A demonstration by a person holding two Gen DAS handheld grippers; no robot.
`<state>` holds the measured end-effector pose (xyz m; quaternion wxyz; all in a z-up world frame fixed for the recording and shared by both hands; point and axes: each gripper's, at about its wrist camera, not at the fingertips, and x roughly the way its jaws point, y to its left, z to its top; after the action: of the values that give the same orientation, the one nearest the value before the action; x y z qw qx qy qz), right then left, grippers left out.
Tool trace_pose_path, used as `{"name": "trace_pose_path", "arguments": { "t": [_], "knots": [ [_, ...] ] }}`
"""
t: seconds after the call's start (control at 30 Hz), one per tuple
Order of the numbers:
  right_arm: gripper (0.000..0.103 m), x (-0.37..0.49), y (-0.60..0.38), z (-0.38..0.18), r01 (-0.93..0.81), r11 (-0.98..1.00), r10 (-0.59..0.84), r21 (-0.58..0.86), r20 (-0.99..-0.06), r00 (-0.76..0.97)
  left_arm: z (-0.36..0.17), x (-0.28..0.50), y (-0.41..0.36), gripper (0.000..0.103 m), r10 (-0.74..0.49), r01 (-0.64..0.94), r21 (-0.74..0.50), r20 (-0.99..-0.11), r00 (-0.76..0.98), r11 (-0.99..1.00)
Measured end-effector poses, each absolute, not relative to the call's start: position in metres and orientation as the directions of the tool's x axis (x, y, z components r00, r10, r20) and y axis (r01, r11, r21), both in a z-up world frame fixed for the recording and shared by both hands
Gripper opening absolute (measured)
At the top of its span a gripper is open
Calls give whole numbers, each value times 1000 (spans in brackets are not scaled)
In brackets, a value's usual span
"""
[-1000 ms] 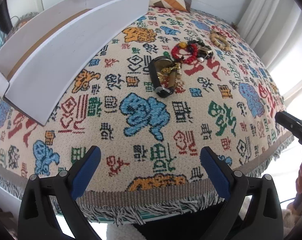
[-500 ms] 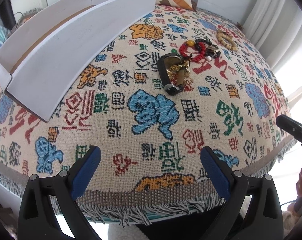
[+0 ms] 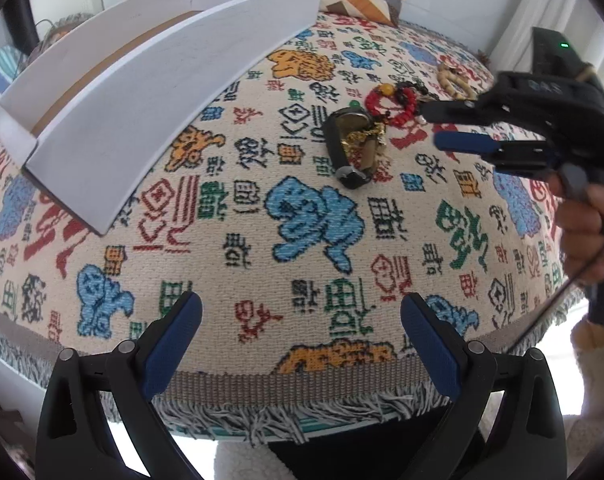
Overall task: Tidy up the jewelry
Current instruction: 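Grasp the gold charm keychain beside the green jade pendant with the right gripper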
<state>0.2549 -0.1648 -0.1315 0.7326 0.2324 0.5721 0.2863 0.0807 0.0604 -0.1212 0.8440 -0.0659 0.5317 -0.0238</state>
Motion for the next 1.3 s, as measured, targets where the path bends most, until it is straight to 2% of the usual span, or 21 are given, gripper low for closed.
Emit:
{"name": "trace_pose_path", "arguments": {
  "t": [0.17, 0.27, 0.43, 0.5, 0.6, 0.8, 0.87, 1.0, 1.13, 1.17, 1.23, 1.3],
  "knots": [
    [29, 273, -143, -150, -119, 720, 694, 683, -708, 135, -125, 77, 76, 100, -105, -71, -150, -897, 429, 986],
    [28, 275, -134, -152, -134, 740, 673, 660, -728, 133, -129, 76, 82, 100, -105, -88, -156, -900, 422, 984],
    [19, 280, -128, -158, -137, 753, 658, 644, -743, 125, -133, 77, 86, 100, -119, -100, -174, -903, 412, 980],
    [8, 285, -122, -162, -136, 756, 654, 641, -746, 122, -133, 77, 85, 100, -119, -98, -173, -904, 411, 980],
    [0, 287, -121, -159, -141, 747, 665, 650, -736, 130, -133, 76, 85, 100, -116, -99, -170, -906, 406, 980],
    [0, 285, -122, -132, -205, 712, 702, 671, -691, 174, -137, 77, 83, 100, -118, -103, -171, -912, 392, 980],
    [5, 288, -126, -127, -211, 735, 678, 645, -709, 195, -136, 77, 81, 100, -120, -97, -171, -912, 393, 980],
    [7, 292, -124, -131, -197, 775, 630, 600, -757, 173, -134, 77, 76, 100, -121, -85, -168, -910, 396, 982],
    [9, 284, -108, -135, -275, 803, 580, 529, -800, 155, -136, 77, 78, 100, -120, -92, -168, -913, 389, 982],
    [12, 283, -105, -137, -290, 802, 577, 522, -803, 148, -136, 77, 79, 100, -120, -95, -169, -914, 386, 981],
    [25, 280, -100, -140, -314, 799, 572, 513, -809, 136, -137, 77, 80, 100, -122, -101, -173, -916, 383, 980],
    [29, 279, -96, -143, -327, 799, 567, 505, -813, 132, -137, 76, 83, 100, -123, -107, -176, -915, 384, 978]
  ]
}}
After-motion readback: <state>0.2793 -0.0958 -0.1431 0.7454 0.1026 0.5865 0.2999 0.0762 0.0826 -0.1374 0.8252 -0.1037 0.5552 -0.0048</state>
